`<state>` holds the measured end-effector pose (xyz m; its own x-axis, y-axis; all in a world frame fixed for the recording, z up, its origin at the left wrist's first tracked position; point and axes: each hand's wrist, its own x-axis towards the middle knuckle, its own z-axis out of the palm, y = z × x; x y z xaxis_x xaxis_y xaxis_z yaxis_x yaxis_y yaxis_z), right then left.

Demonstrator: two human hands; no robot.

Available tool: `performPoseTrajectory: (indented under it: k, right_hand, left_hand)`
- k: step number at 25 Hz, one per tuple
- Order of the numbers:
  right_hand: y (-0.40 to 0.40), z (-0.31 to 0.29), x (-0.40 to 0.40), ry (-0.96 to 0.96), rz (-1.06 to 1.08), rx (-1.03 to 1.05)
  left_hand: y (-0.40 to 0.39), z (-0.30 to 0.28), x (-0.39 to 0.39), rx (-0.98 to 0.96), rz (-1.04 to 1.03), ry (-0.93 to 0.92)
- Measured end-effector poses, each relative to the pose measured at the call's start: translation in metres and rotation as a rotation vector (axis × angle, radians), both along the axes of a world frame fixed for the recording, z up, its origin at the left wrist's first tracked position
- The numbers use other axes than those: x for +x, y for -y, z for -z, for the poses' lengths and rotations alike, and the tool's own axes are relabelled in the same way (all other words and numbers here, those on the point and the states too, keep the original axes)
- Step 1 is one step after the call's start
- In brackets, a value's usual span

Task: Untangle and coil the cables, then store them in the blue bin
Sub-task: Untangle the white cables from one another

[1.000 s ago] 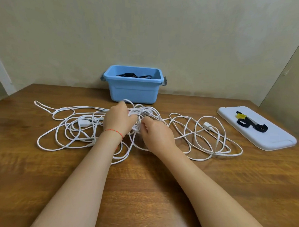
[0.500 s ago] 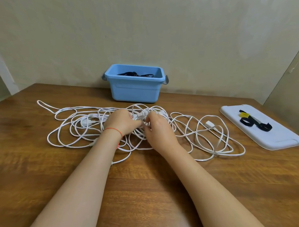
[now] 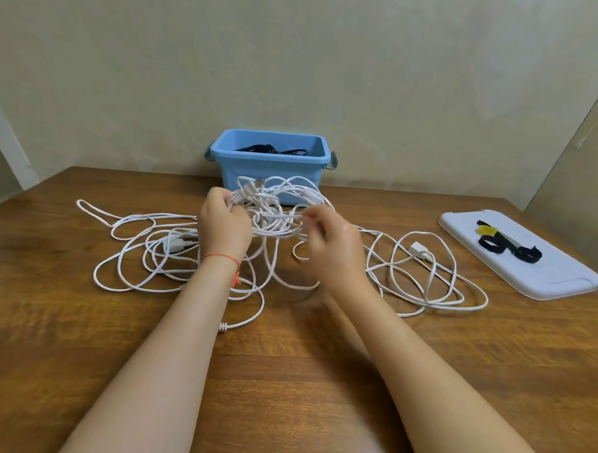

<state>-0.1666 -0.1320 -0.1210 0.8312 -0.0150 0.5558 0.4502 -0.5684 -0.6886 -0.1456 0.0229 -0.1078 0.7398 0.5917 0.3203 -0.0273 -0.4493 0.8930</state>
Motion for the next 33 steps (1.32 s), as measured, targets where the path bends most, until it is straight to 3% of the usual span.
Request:
performPoseTrajectory:
  k: [2,6,8,10,14,19,22,25,30,33]
  right_hand:
    - [0.009,-0.004,0.002,0.033,0.025,0.094]
    - [0.011,-0.003,0.004,-0.04,0.006,0.069]
    - [0.009,-0.001,0.006,-0.024,0.036,-0.033]
    - [0.01,0.0,0.009,0.088,0.136,-0.226]
    - [0.002,0.004,0.007,0.192,0.132,-0.532]
    - [-0.009,0.0,-0.003,-0.025,0.03,-0.438]
    - [-0.008,-0.002,-0.003,-0.135,0.076,-0.428]
    - [-0.002,-0.007,-0.004,-0.188,-0.021,-0.235]
    - [0.012,-0.016,-0.01,0.0,-0.059,-0.03]
    - [0.019,-0.013,-0.003,-0.056,0.012,-0.08]
  left_hand:
    - [0.001,0.002,0.002,0.017,0.092,-0.052]
    - [0.006,0.003,0.0,-0.09,0.511,-0.249]
    - [0.006,0.001,-0.003,0.092,0.575,-0.388]
    - [0.004,0.001,-0.003,0.264,0.55,-0.459]
    - [0.0,0.005,0.001,0.315,0.438,-0.361]
    - [0.01,-0.006,-0.007,0.249,0.455,-0.2]
    - [0.01,-0.002,-0.004,0.393,0.383,-0.187]
    - [0.006,0.003,0.001,0.457,0.251,-0.157]
    - [-0.001,0.004,0.0,0.372,0.145,-0.159]
    - [-0.002,0.0,-0.002,-0.072,0.428,-0.125]
